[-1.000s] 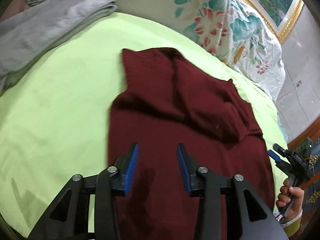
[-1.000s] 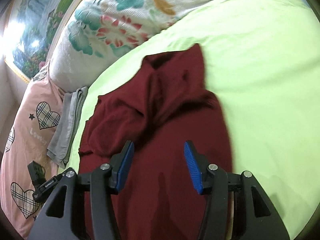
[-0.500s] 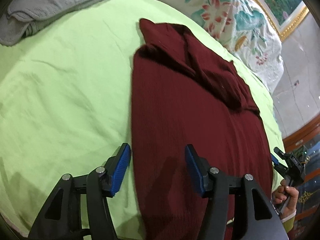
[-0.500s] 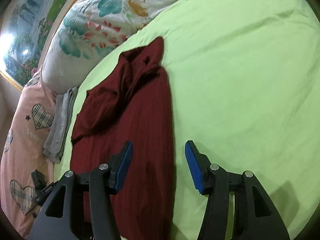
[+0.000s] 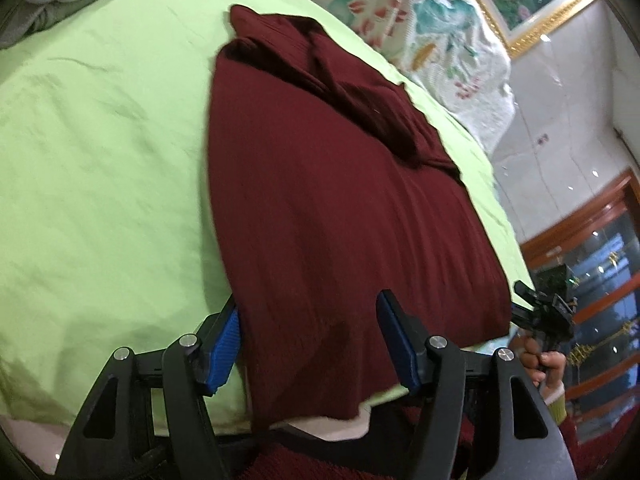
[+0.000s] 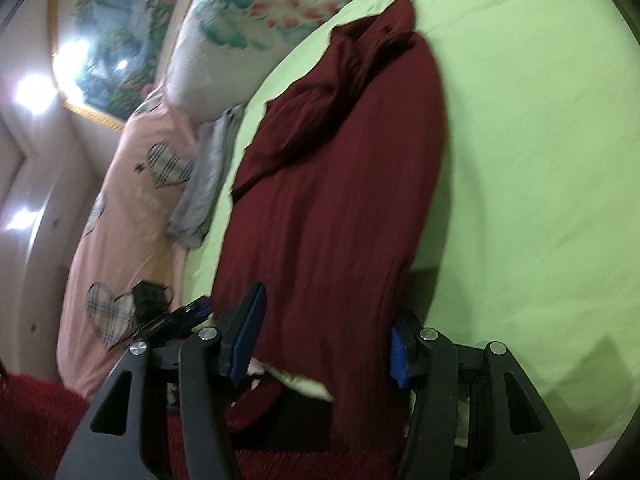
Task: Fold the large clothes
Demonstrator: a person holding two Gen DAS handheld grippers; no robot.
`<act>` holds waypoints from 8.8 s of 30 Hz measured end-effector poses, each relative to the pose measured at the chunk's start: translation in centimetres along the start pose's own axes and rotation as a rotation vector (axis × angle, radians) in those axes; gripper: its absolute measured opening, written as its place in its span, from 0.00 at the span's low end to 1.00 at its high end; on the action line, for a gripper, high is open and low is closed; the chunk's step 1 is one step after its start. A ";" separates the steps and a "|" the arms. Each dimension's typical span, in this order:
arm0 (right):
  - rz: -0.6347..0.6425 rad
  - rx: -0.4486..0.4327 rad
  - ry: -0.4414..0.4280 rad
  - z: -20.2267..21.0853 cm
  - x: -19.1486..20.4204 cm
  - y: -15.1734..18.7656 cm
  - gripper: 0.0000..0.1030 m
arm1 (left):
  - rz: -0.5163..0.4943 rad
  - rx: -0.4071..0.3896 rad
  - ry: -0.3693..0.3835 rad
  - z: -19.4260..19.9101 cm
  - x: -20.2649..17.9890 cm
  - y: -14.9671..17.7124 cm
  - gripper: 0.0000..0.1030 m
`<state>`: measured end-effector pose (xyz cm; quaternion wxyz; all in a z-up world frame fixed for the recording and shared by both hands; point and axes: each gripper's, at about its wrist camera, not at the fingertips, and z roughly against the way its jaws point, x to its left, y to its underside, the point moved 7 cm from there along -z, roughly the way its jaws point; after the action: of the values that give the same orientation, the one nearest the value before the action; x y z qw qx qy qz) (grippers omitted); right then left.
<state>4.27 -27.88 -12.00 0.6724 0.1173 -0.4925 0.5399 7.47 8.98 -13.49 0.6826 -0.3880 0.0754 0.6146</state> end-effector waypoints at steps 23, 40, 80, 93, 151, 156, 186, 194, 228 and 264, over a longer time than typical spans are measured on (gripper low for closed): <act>0.085 -0.207 -0.130 2.3 5.1 -10.0 0.05 | -0.072 -0.297 0.027 4.7 -4.7 -11.7 0.03; -0.013 -0.243 0.117 -6.6 -2.1 -29.5 0.05 | 0.019 -0.335 -0.169 -5.8 -0.7 -31.2 0.03; 0.144 -0.229 0.379 -11.2 -3.9 -32.7 0.45 | -0.032 -0.155 -0.333 -13.0 -0.6 -35.1 0.16; 0.106 -0.248 0.290 -9.3 -1.1 -25.3 0.45 | 0.118 -0.194 -0.225 -8.8 0.2 -24.6 0.24; -0.226 -0.277 -0.004 -12.2 -1.7 -23.7 0.09 | -0.124 -0.221 0.093 -14.0 -19.4 -25.3 0.10; -0.291 -0.330 -0.048 -7.5 -4.4 -24.1 0.45 | -0.173 -0.065 0.019 -23.0 -20.0 -22.3 0.10; 0.009 -0.034 -0.024 -15.0 1.2 -29.7 0.16 | -0.297 -0.137 0.062 -20.9 -23.4 -22.9 0.10; 0.075 -0.122 0.123 -8.4 -2.1 -30.6 0.16 | -0.362 -0.041 0.137 -25.3 -28.5 -21.1 0.10; 0.067 -0.219 0.240 -4.8 -6.1 -29.3 0.77 | -0.129 -0.101 0.034 -16.9 -17.5 -23.7 0.70; 0.080 0.035 0.050 -12.5 1.8 -23.2 0.32 | -0.093 0.030 0.190 -17.0 -13.5 -25.0 0.51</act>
<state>30.37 -27.21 -7.93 0.6602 0.0956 -0.4703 0.5778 33.15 -10.74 -6.44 0.7061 -0.4373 0.1308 0.5414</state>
